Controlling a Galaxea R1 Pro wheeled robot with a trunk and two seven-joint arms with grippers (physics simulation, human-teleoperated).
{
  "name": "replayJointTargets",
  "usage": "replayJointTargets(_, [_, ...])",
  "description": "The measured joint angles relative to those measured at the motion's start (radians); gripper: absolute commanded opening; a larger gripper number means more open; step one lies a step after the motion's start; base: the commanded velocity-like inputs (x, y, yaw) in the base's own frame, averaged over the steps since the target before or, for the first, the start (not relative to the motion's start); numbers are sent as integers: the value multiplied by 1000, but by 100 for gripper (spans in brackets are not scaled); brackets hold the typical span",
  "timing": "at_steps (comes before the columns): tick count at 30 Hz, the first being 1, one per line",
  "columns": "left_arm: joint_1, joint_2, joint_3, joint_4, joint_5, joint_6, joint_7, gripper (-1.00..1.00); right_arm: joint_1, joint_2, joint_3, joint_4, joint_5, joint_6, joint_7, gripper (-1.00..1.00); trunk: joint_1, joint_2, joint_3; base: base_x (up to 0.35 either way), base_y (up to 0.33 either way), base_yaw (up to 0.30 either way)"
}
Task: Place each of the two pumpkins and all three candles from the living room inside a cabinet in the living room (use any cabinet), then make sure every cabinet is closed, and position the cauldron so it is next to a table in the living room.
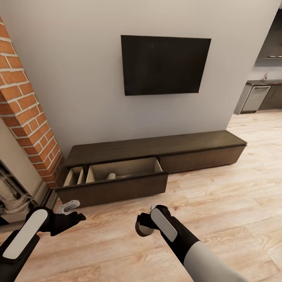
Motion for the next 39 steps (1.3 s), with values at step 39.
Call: replayJointTargets(39, [3, 14, 5, -70, 12, 5, 1, 100, 0, -1, 2, -213, -16, 142, -19, -100, -27, 49, 22, 132, -37, 53])
